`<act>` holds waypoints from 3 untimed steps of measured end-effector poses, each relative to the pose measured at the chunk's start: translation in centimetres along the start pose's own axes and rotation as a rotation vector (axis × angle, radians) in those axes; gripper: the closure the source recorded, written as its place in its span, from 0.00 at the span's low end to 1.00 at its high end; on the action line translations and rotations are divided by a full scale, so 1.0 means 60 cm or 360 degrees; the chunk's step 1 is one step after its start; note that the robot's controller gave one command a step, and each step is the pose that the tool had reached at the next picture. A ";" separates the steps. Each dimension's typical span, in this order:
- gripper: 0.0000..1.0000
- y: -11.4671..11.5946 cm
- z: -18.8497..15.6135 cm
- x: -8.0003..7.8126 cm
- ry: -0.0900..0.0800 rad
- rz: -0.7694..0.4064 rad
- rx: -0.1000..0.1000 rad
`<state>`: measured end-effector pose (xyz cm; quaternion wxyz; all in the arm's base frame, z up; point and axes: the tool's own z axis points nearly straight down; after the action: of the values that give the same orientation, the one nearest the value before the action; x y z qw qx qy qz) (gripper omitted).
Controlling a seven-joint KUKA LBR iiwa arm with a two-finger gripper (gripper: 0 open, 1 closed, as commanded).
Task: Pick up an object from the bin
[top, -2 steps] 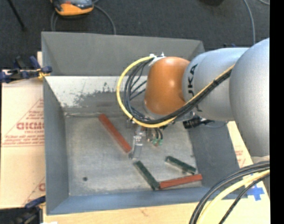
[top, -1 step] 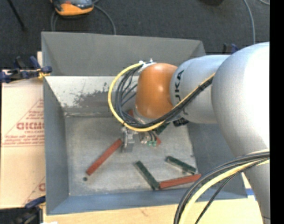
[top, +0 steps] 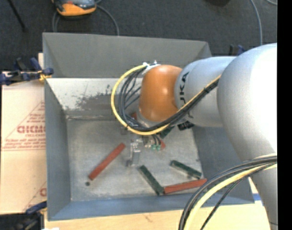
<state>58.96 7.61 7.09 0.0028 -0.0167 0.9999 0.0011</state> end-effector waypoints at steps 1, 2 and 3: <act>0.00 0.000 0.000 0.000 0.0000 0.0001 -0.0001; 0.00 0.021 -0.002 0.005 0.0002 -0.0142 0.0008; 1.00 0.122 -0.017 -0.022 0.0002 -0.0810 -0.0002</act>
Offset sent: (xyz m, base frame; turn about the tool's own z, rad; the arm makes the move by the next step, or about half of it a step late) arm -0.0131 0.0556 0.0050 -0.3019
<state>60.01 14.99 8.15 0.0023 -0.2680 0.9634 0.0008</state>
